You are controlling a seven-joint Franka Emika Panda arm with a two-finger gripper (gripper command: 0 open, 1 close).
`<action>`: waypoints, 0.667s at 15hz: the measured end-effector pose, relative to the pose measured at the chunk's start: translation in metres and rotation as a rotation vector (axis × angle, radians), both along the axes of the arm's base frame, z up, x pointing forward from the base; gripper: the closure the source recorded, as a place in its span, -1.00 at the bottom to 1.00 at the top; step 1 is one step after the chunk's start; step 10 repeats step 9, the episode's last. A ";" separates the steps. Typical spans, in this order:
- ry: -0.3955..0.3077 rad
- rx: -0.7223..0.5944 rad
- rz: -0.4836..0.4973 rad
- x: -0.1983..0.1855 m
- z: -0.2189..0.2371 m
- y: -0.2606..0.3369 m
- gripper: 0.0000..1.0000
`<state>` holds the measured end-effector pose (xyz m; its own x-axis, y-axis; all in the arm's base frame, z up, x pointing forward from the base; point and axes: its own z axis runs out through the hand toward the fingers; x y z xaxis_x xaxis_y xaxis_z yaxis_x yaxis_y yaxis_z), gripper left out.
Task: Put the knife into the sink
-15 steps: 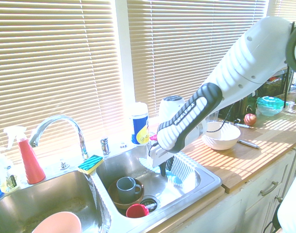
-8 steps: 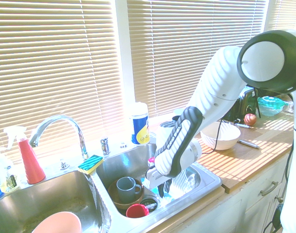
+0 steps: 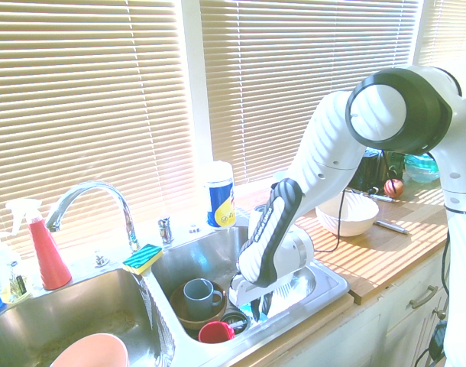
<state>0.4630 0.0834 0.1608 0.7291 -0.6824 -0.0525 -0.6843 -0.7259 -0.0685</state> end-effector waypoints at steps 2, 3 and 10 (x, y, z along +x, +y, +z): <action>-0.005 0.006 -0.001 0.001 0.002 -0.001 -1.00; -0.008 0.007 -0.001 0.002 0.003 -0.001 -1.00; -0.079 -0.041 0.050 0.009 0.062 0.006 -1.00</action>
